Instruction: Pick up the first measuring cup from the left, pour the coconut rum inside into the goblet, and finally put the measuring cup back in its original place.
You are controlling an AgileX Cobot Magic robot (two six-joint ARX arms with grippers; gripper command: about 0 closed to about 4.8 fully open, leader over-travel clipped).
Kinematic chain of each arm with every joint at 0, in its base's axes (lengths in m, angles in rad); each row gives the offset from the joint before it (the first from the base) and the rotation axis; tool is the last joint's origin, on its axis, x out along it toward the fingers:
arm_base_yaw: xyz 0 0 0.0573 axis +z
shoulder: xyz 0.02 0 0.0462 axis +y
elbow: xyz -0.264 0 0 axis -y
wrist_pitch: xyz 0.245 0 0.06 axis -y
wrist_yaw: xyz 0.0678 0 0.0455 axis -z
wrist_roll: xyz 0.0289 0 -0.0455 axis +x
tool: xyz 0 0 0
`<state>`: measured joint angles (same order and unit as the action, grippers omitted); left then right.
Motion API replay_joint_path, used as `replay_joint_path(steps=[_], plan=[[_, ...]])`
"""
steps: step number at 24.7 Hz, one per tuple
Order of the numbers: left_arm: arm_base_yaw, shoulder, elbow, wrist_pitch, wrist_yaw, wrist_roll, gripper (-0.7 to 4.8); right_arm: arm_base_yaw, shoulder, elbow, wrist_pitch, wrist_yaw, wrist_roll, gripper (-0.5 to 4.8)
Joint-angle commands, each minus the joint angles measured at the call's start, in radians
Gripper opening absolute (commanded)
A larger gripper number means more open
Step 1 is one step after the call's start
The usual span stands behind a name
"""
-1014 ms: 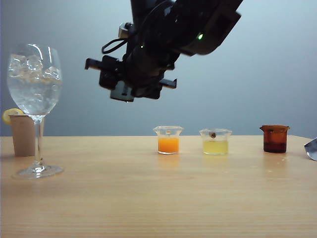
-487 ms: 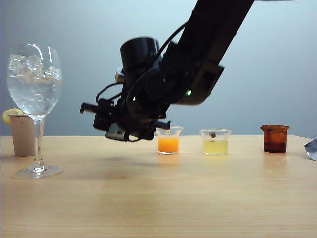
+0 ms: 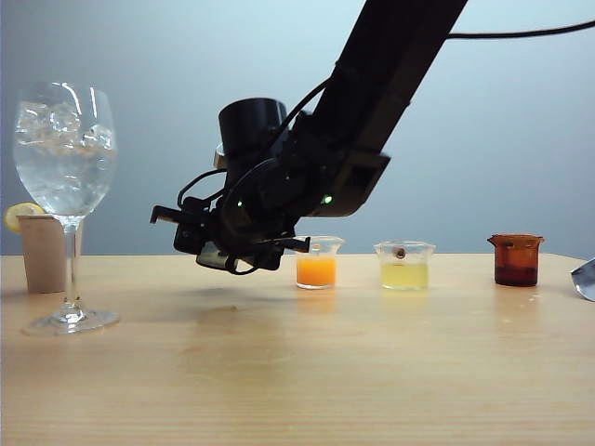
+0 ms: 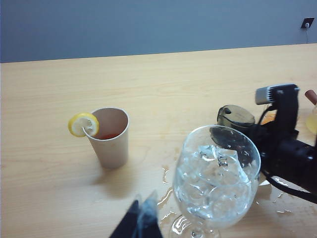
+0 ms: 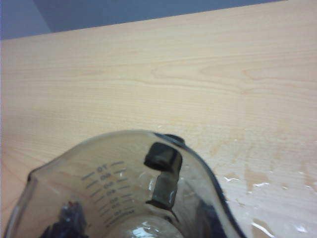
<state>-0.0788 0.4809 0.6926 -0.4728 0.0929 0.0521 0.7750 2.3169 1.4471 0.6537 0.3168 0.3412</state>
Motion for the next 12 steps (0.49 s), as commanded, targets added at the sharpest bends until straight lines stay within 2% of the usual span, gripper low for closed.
replay_joint_path(steps=[1, 5, 12], plan=[[0.002, -0.001, 0.003, 0.007, -0.002, 0.0, -0.04, 0.005, 0.024, 0.053, -0.006, 0.003, -0.007, 0.84], [0.002, -0.001, 0.003, 0.007, -0.002, 0.0, -0.04, 0.005, 0.059, 0.117, -0.038, 0.002, -0.086, 0.84], [0.002, -0.001, 0.003, 0.007, -0.002, 0.0, -0.04, 0.003, 0.084, 0.128, -0.074, -0.001, -0.106, 0.84]])
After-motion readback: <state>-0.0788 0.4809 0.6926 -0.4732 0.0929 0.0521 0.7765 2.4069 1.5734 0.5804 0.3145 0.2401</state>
